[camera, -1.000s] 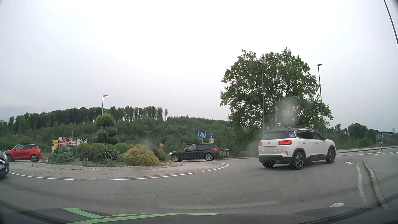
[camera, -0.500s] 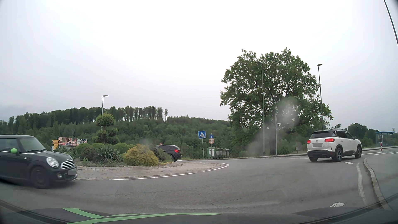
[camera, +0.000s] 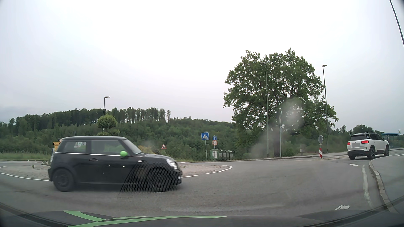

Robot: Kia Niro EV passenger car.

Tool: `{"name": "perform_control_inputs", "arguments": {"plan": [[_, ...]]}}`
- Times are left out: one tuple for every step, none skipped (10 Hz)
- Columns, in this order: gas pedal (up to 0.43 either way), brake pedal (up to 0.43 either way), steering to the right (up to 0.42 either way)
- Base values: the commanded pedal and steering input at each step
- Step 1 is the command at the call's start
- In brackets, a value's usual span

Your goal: Follow the waypoints while adhering to traffic rules and regulations

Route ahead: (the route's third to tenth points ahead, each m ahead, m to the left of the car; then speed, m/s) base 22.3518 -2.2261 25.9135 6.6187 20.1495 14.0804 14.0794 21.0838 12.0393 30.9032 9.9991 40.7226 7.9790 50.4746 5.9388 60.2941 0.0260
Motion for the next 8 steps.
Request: {"name": "perform_control_inputs", "arguments": {"plan": [[0.000, 0.213, 0.080], [0.000, 0.213, 0.080], [0.000, 0.213, 0.080], [0.000, 0.213, 0.080], [0.000, 0.220, 0.080], [0.000, 0.220, 0.080], [0.000, 0.220, 0.080], [0.000, 0.220, 0.079]]}}
